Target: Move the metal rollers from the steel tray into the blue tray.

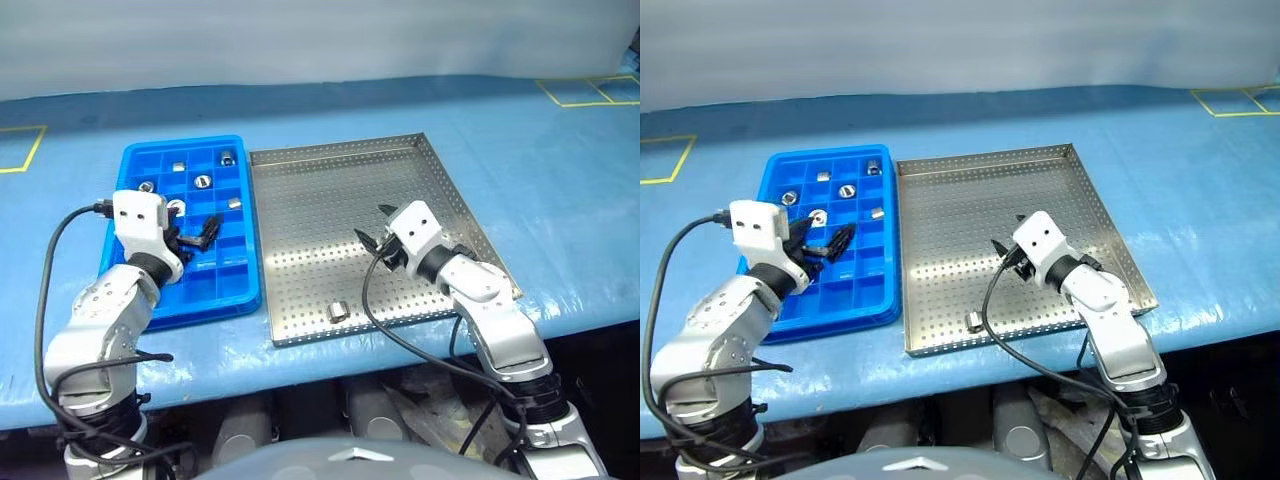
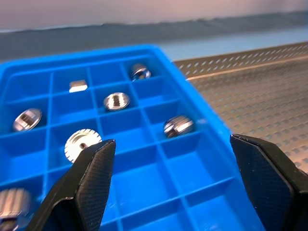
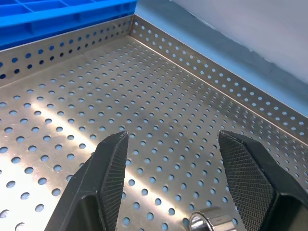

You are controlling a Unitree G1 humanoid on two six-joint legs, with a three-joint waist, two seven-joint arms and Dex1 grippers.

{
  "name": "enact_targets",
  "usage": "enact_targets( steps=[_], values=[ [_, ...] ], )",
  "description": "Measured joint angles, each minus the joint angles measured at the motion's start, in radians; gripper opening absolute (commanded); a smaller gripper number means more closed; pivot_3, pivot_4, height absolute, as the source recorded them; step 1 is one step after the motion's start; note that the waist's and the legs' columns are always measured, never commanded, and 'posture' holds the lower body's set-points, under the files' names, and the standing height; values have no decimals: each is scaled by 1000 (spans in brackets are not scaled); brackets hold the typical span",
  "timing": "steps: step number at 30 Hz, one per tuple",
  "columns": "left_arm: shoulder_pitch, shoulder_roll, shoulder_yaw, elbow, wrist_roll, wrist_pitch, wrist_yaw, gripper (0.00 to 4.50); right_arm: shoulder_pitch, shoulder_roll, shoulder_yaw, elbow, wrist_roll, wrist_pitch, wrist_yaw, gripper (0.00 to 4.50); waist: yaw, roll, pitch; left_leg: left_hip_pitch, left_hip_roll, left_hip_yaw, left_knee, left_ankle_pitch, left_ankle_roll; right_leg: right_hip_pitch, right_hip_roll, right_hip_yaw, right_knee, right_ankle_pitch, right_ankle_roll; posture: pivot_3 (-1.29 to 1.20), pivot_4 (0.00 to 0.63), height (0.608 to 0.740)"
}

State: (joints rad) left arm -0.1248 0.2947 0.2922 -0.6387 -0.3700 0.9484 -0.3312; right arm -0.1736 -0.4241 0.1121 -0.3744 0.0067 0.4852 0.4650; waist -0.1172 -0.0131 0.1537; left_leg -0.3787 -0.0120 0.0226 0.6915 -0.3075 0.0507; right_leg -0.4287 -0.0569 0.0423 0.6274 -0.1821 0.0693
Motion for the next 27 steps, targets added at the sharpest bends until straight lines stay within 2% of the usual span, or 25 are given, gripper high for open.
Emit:
enact_targets(
  steps=[5,9,15,21,27],
  values=[
    [-14,34,-203,1,-6,-8,-55,4140,-10,13,-92,38,53,102,-19,3136,-9,0,0,0,-2,0,0,-2,5,1,2,1,0,0,1,-256,150,740],
    [-16,53,-345,8,-2,-42,-94,4140,-38,7,-105,113,90,140,1,3136,-30,0,0,0,-2,0,0,-2,6,0,2,2,0,0,1,-256,150,740],
    [-15,76,-421,11,3,-83,-128,4140,-54,-57,-110,175,58,182,-27,3136,-43,1,0,0,-2,0,0,-2,7,0,4,2,0,0,1,-236,150,740],
    [18,83,-448,11,3,-99,-129,4140,8,-138,-149,78,34,259,-49,3136,-37,1,0,0,-2,0,0,-2,7,0,5,2,0,0,1,-252,150,740],
    [11,92,-461,36,5,-115,-137,4140,64,-123,-164,12,91,327,-16,3136,-47,1,0,0,-2,1,2,-2,8,1,6,3,0,0,1,-273,150,740]
  ],
)
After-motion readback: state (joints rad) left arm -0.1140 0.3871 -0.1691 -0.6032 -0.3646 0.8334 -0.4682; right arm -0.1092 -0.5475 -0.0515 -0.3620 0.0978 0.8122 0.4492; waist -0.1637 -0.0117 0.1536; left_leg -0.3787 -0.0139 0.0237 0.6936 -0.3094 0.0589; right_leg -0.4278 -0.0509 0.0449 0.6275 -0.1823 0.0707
